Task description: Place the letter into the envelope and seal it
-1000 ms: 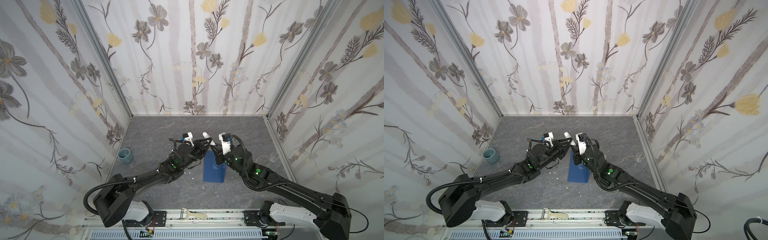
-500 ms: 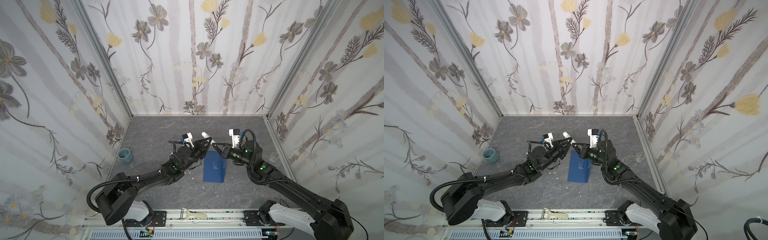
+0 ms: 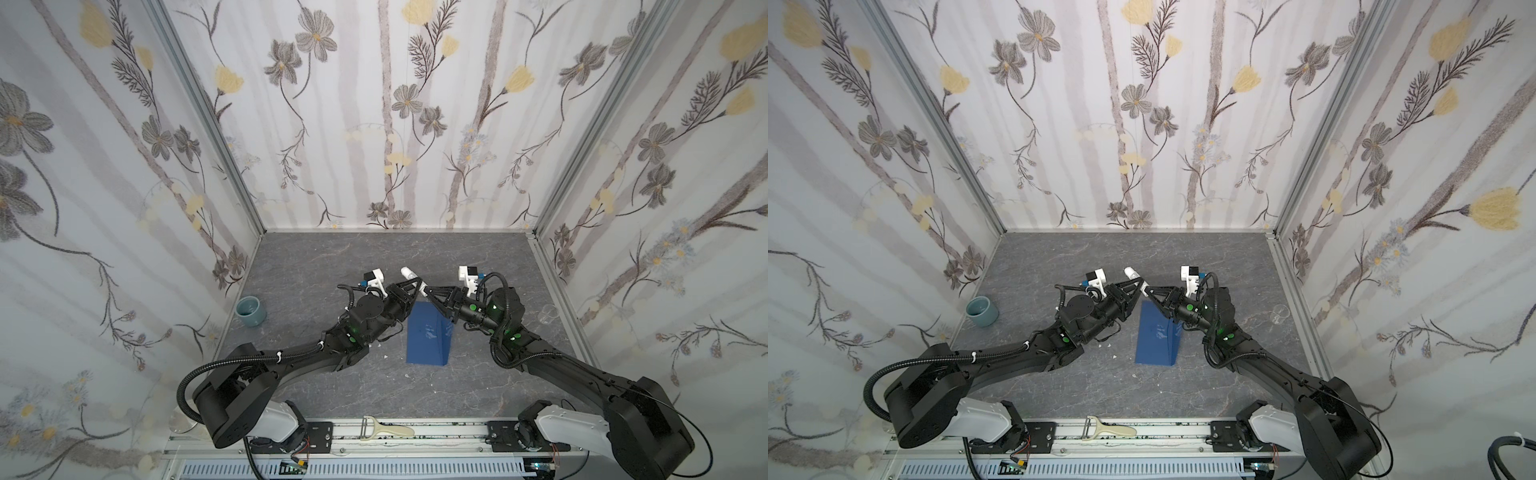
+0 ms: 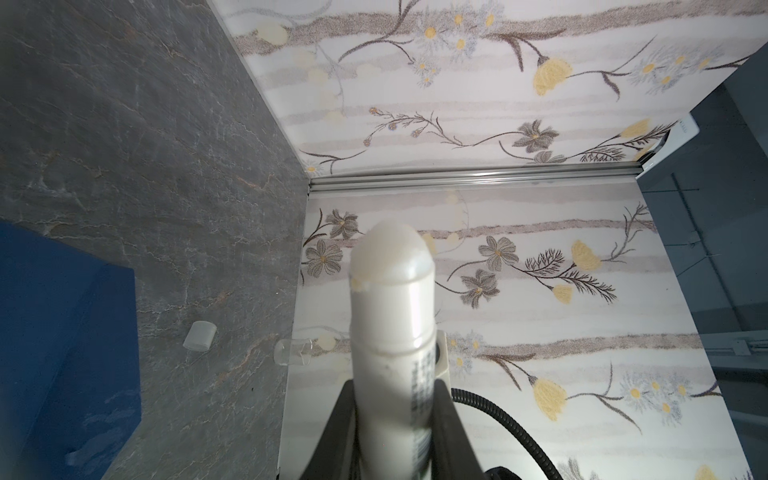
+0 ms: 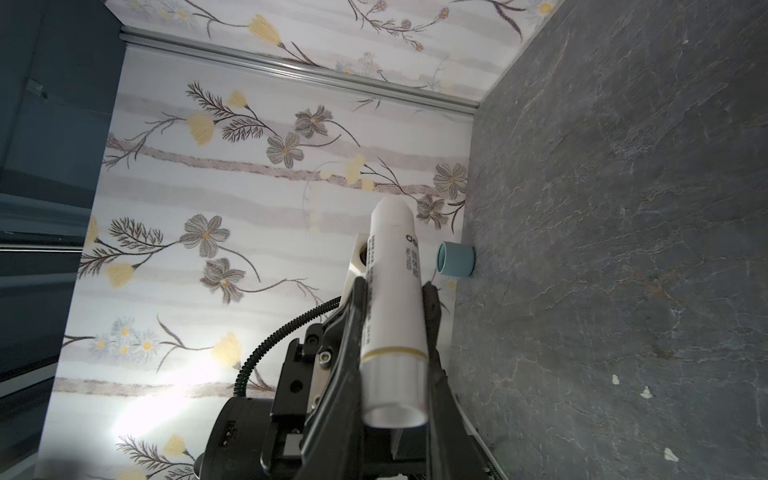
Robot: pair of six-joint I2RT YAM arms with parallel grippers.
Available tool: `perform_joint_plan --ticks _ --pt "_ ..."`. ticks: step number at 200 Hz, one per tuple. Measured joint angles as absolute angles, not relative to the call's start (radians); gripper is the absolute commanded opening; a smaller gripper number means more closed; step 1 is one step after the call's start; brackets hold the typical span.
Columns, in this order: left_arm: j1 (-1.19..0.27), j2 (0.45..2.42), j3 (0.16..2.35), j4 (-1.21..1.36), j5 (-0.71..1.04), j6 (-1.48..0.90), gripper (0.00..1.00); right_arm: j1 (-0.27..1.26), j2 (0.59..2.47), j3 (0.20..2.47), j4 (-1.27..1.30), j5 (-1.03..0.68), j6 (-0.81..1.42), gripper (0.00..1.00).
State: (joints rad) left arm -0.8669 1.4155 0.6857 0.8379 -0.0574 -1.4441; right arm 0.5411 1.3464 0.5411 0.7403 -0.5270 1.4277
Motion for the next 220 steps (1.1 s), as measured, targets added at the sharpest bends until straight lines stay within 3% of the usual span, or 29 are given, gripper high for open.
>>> perform_joint_plan --ticks 89,128,177,220 --pt "-0.872 1.398 0.654 0.886 -0.08 -1.439 0.0 0.539 1.432 0.491 0.995 -0.57 1.641 0.13" --pt "-0.877 1.388 0.639 0.893 -0.075 -1.44 0.0 0.539 1.427 0.492 0.982 -0.567 1.621 0.38" --pt "-0.863 1.362 0.63 0.874 -0.025 -1.445 0.0 0.573 1.224 0.628 0.545 -0.32 1.187 0.43" --pt "-0.831 1.351 0.657 0.816 0.012 -1.444 0.0 0.766 1.092 0.711 0.231 0.044 0.658 0.46"
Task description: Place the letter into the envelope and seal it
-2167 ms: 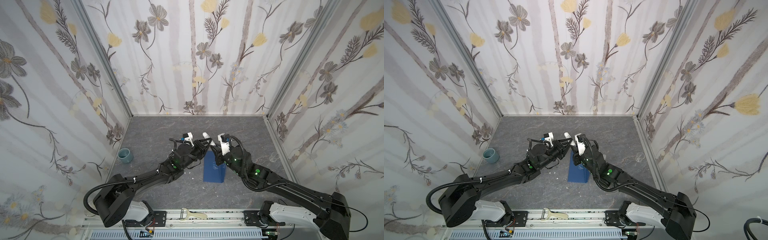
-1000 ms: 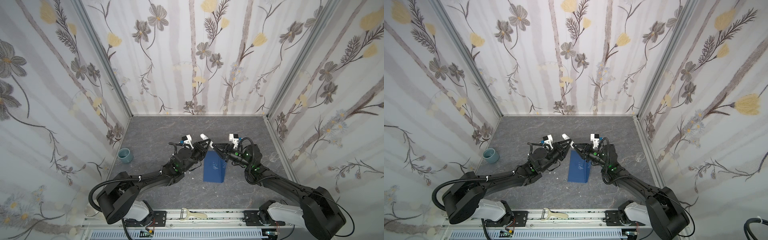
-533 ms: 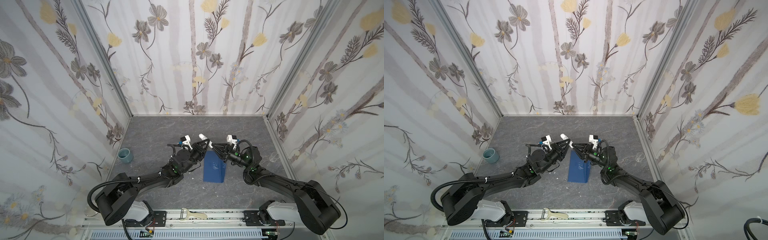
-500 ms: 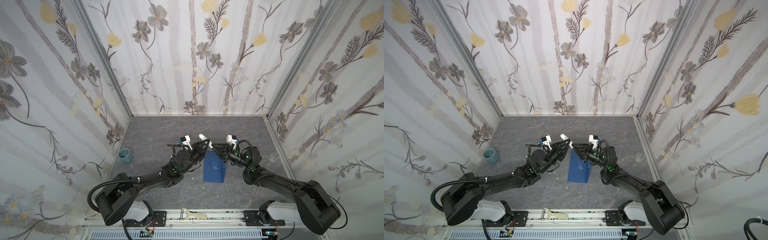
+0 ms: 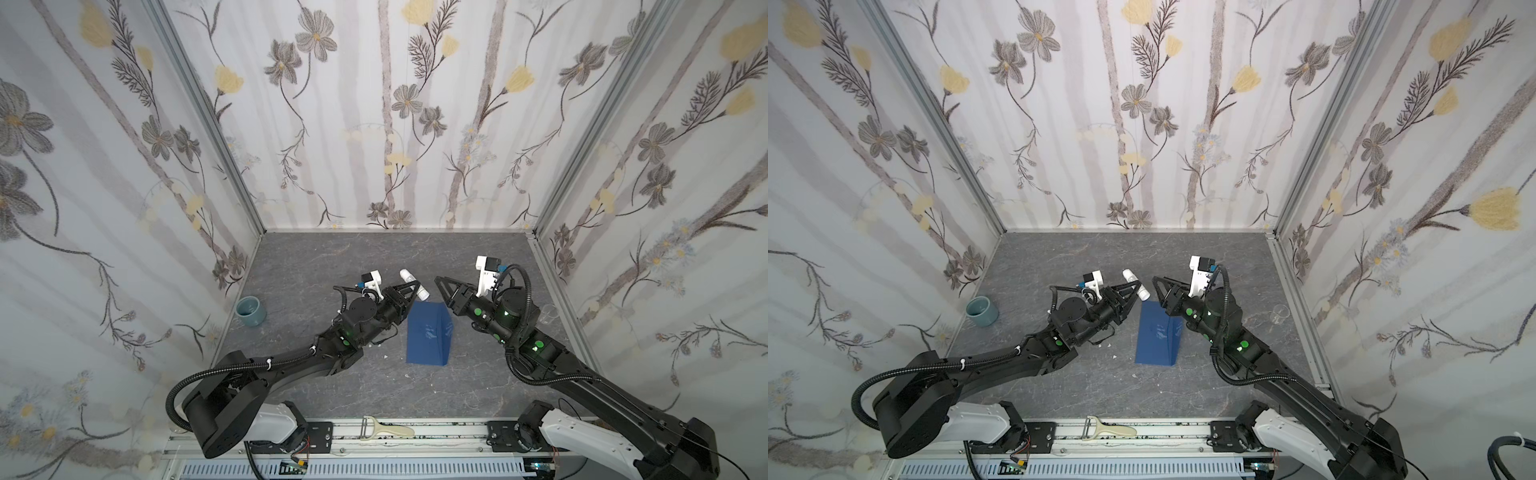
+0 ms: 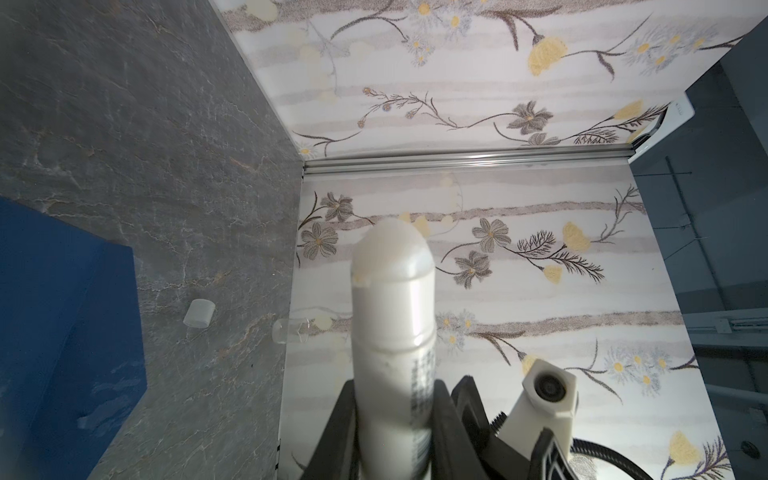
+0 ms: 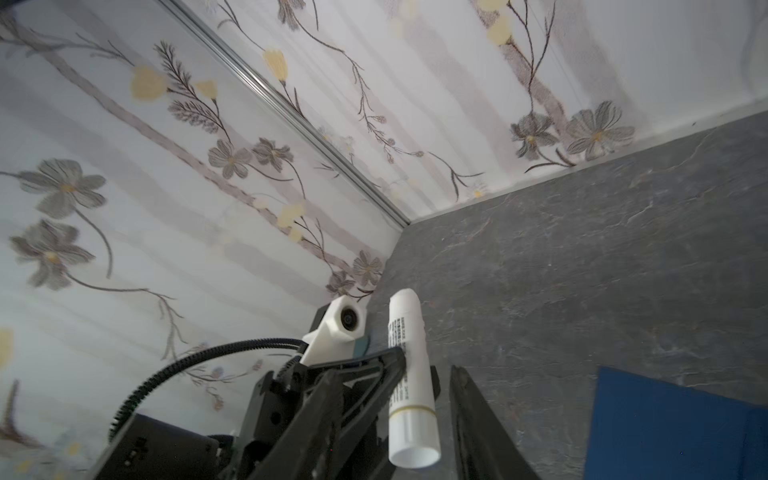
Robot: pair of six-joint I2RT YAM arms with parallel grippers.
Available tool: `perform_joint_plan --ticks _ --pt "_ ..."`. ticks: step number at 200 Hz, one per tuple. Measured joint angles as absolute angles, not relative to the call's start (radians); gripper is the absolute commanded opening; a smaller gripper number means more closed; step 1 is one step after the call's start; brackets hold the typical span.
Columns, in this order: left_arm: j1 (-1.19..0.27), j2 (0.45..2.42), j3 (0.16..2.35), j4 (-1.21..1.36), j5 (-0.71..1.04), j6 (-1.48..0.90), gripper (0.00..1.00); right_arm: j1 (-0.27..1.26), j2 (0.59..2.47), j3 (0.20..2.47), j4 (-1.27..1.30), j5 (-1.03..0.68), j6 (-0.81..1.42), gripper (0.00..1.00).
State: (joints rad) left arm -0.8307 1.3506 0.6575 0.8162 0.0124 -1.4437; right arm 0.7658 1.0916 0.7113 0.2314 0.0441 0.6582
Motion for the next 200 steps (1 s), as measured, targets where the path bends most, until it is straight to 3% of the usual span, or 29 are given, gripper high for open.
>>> perform_joint_plan --ticks 45,99,200 --pt "-0.819 1.368 0.705 0.785 0.09 -1.44 0.0 0.943 1.16 0.773 0.078 0.285 0.258 0.47" --pt "-0.817 1.374 0.715 0.772 0.134 -1.44 0.0 0.958 1.2 0.785 0.071 0.382 0.085 0.46" --pt "-0.816 1.365 0.715 0.754 0.133 -1.441 0.0 0.958 1.234 0.791 0.106 0.36 0.041 0.15"
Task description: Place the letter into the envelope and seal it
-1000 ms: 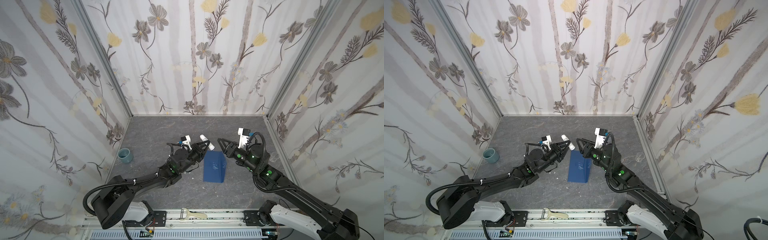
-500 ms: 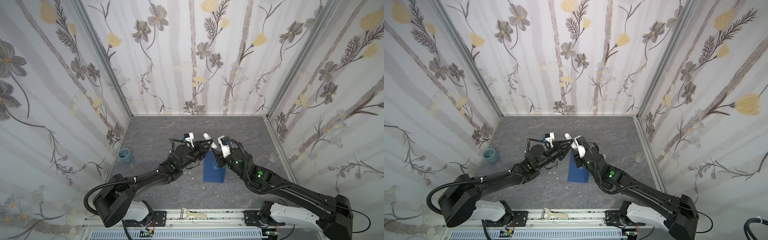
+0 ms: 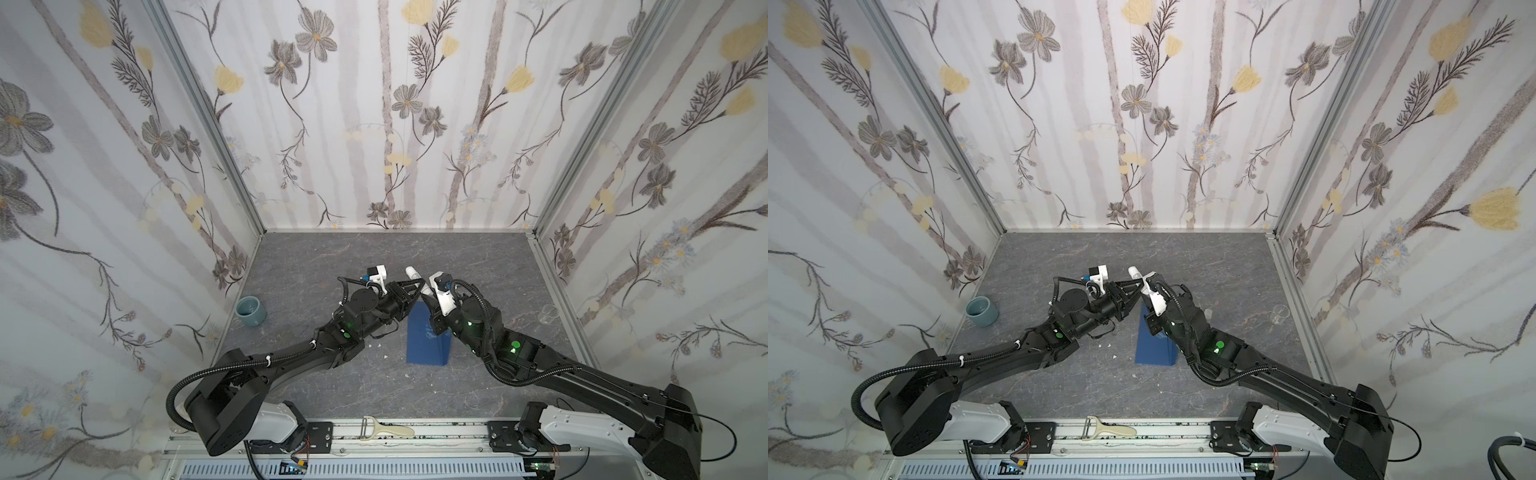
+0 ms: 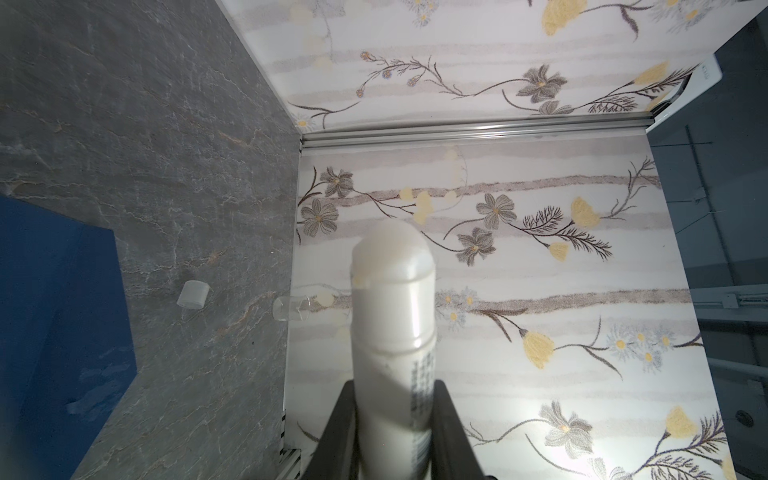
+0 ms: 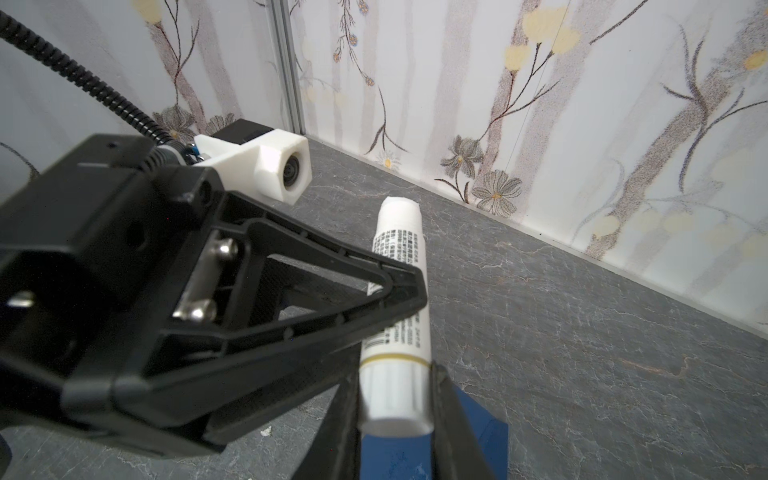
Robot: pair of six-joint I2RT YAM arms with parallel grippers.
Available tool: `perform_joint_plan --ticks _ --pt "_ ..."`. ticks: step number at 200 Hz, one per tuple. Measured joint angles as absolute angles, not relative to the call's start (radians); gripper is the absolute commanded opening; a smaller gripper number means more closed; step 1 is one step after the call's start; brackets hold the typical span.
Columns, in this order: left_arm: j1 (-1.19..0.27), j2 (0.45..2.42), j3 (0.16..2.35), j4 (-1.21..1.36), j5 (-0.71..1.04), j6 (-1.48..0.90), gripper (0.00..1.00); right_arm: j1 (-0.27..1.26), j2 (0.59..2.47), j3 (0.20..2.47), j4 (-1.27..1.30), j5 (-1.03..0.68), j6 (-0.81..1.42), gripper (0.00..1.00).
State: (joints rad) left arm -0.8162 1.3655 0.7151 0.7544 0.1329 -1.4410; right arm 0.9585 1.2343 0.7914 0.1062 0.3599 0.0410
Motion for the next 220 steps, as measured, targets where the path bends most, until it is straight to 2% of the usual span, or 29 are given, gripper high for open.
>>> perform_joint_plan --ticks 41,66,124,178,220 --pt "-0.817 1.358 0.713 0.752 0.125 -1.441 0.0 0.94 1.23 0.794 0.109 0.307 0.081 0.13" --pt "-0.823 1.357 0.707 0.762 0.105 -1.441 0.0 0.893 1.222 0.794 0.108 0.21 0.168 0.12" --pt "-0.849 1.363 0.696 0.829 0.048 -1.439 0.0 0.725 1.195 0.774 0.152 -0.136 0.496 0.12" --pt "-0.865 1.375 0.688 0.858 0.009 -1.431 0.0 0.653 1.199 0.69 0.306 -0.293 0.81 0.09" --pt "-0.871 1.379 0.677 0.867 -0.007 -1.42 0.0 0.607 1.222 0.627 0.448 -0.399 1.039 0.11"
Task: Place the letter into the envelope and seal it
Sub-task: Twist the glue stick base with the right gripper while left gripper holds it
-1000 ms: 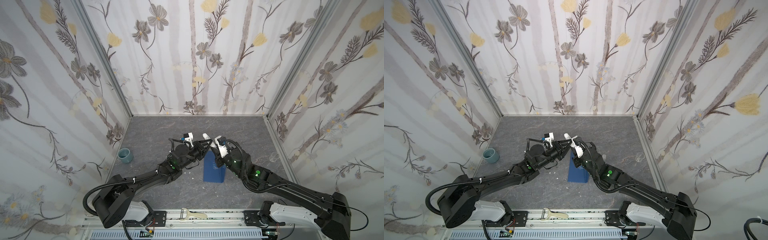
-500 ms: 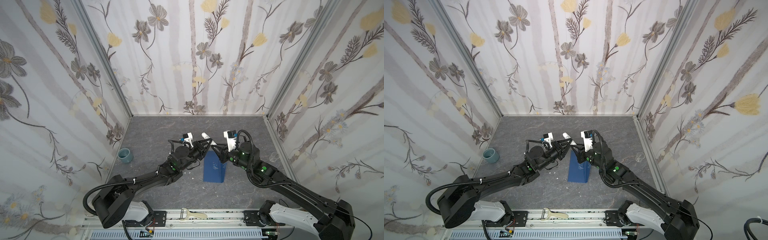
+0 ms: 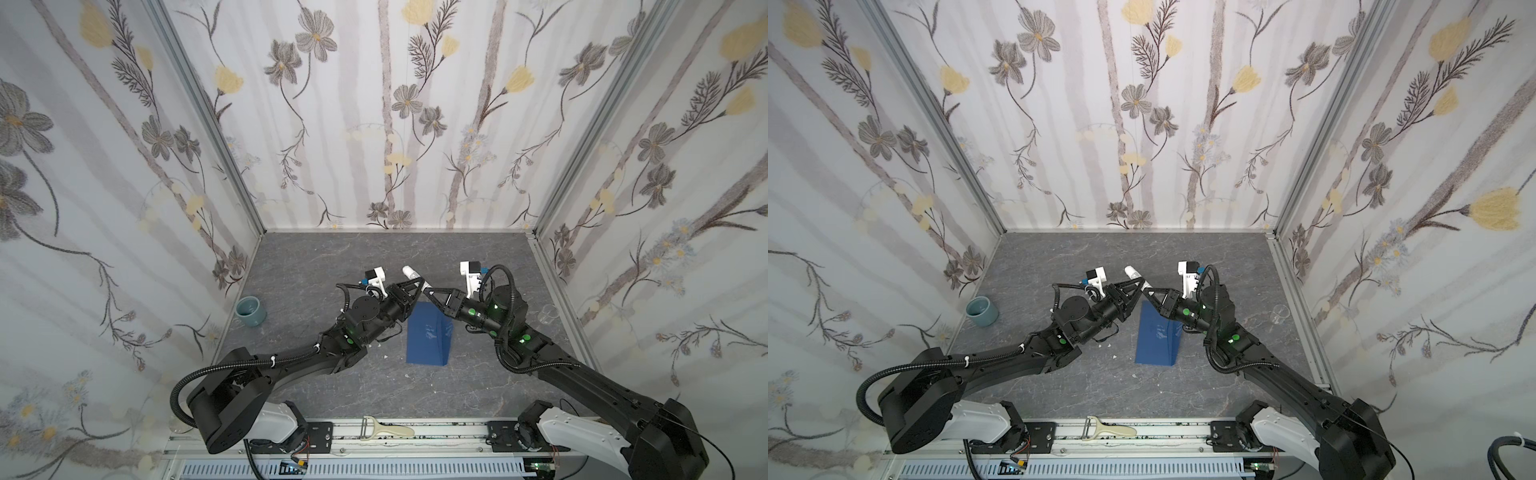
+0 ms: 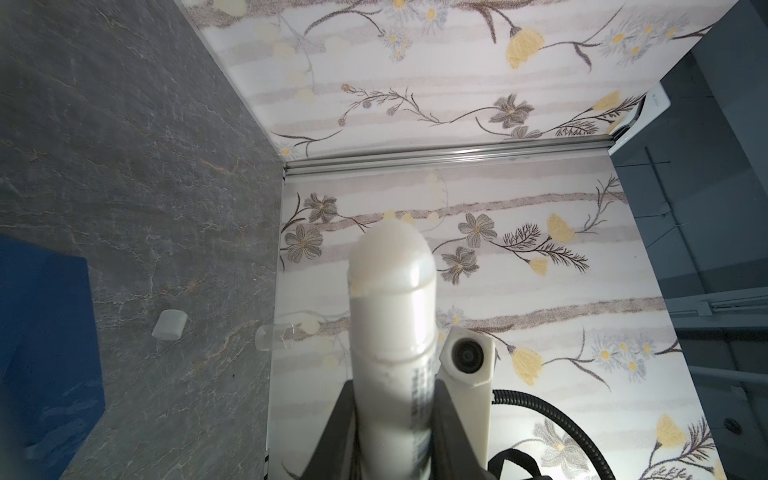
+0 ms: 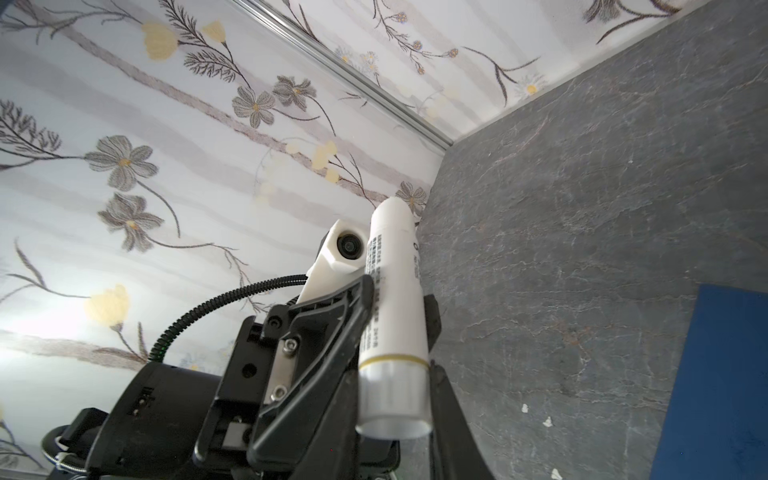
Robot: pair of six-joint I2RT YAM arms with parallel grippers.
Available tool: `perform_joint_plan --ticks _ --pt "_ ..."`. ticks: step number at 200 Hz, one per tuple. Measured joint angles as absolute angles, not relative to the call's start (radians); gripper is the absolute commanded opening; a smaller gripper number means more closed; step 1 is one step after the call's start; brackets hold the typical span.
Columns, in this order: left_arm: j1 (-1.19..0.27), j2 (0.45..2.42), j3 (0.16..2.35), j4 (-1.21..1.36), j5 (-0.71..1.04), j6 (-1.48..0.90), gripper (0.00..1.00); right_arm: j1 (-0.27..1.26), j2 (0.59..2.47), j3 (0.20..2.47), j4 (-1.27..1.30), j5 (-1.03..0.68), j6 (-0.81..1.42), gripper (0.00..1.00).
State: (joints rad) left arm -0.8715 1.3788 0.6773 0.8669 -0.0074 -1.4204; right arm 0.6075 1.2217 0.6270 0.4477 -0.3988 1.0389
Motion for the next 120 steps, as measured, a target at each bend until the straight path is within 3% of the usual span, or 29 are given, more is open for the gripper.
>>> perform_joint_plan --ticks 29,120 --pt "-0.876 1.379 0.673 0.867 -0.019 -1.407 0.0 0.588 1.248 0.575 0.577 -0.449 1.197 0.14" --pt "-0.884 1.381 0.656 0.888 -0.044 -1.335 0.0 0.581 1.359 0.463 0.953 -0.492 1.563 0.09"
